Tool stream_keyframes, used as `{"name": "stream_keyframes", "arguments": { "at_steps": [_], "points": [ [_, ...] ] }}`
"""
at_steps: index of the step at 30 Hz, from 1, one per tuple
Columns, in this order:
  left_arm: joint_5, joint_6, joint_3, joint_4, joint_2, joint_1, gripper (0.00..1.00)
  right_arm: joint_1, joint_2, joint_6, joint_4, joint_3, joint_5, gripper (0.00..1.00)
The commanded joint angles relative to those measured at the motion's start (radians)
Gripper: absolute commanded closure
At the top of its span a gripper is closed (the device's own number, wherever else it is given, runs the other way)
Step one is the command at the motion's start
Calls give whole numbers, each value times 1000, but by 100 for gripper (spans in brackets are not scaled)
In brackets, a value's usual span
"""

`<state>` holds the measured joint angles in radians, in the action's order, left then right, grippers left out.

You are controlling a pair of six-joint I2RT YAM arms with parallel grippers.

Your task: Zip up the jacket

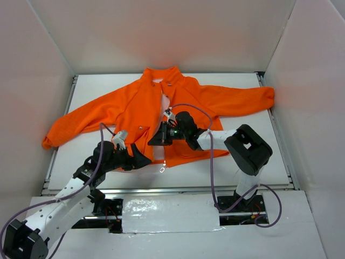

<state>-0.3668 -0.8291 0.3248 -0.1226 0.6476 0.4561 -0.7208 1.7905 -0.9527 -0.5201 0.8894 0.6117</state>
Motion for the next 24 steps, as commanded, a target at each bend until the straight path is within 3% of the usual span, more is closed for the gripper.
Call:
{"name": "stream_keyframes", "arguments": {
  "at_steps": [1, 12, 24],
  "points": [
    [22, -33, 14, 130, 30, 33, 13, 0, -36, 0, -57, -12, 34, 100],
    [114, -12, 19, 150, 107, 44, 24, -2, -28, 11, -57, -14, 52, 100],
    [92, -19, -3, 241, 184, 46, 25, -2, -11, 6, -61, -12, 59, 100]
  ]
}}
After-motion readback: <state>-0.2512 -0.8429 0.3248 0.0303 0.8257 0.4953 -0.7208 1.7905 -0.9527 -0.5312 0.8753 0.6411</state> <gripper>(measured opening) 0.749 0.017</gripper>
